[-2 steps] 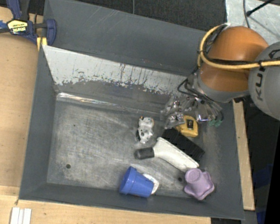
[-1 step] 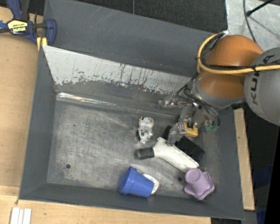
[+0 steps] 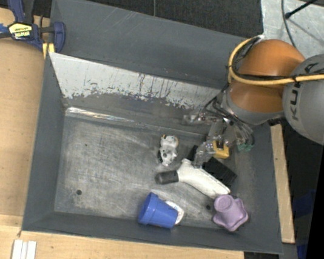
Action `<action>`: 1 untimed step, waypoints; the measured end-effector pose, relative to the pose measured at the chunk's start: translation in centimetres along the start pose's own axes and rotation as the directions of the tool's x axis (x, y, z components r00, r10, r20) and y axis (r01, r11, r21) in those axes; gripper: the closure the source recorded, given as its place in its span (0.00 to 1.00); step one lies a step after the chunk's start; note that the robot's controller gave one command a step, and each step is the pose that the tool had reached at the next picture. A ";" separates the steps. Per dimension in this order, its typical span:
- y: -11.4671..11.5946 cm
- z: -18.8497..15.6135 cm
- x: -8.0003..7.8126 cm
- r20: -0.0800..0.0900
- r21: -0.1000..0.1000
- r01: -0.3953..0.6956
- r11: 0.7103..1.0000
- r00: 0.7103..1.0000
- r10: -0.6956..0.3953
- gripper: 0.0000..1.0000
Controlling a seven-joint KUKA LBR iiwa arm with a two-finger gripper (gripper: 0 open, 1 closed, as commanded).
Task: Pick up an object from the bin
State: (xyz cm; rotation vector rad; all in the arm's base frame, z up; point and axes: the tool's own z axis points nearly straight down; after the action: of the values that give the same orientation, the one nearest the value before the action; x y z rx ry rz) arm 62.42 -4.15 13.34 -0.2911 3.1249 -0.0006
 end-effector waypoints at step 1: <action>1.5 2.0 -0.5 0.003 0.002 0.047 0.999 0.999 -0.047 0.00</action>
Offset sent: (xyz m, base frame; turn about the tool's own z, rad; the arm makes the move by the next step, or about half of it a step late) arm -0.0025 0.0618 -0.0449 -0.1947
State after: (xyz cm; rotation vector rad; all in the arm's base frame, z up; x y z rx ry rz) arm 62.61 -2.55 11.30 -0.3642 3.1145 -0.0029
